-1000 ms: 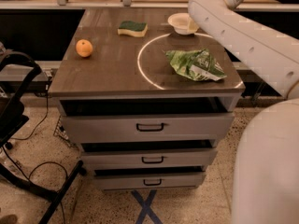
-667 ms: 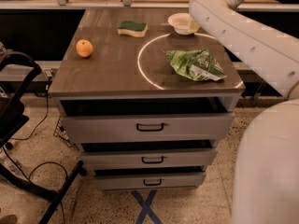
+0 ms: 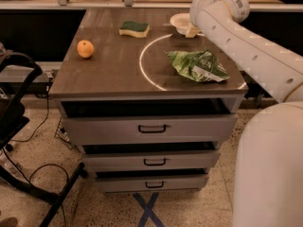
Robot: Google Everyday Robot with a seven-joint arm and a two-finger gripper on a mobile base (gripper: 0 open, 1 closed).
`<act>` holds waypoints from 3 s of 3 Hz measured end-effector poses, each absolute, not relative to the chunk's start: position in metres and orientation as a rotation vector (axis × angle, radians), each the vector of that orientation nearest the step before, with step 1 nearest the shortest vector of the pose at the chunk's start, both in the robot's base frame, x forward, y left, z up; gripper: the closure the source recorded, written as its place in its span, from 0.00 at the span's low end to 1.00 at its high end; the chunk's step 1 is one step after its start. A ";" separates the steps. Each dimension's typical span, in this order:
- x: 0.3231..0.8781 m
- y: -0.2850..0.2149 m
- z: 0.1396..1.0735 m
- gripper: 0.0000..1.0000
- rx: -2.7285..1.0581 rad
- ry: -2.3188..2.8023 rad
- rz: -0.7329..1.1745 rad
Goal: Move paper bowl near orange
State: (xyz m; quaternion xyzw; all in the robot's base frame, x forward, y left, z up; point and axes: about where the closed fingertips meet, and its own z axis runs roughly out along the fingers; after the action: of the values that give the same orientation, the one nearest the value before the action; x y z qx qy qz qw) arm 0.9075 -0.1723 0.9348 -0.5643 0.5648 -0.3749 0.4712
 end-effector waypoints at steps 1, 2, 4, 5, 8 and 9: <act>0.925 -0.171 0.922 0.02 -1.434 1.324 -0.932; 0.936 -0.176 0.913 0.17 -1.502 1.309 -0.988; 0.946 -0.177 0.898 0.66 -1.582 1.310 -1.037; 0.946 -0.176 0.896 0.89 -1.584 1.310 -1.035; 0.948 -0.177 0.904 1.00 -1.594 1.291 -1.052; 0.937 -0.185 0.930 1.00 -1.590 1.253 -1.047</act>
Offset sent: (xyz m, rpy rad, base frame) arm 0.0504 -0.0190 -0.0200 -0.2201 0.0143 0.0444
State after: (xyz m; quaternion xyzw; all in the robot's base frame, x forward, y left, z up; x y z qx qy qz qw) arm 0.9371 -0.1855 0.9300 -0.6338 0.4995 -0.4173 0.4180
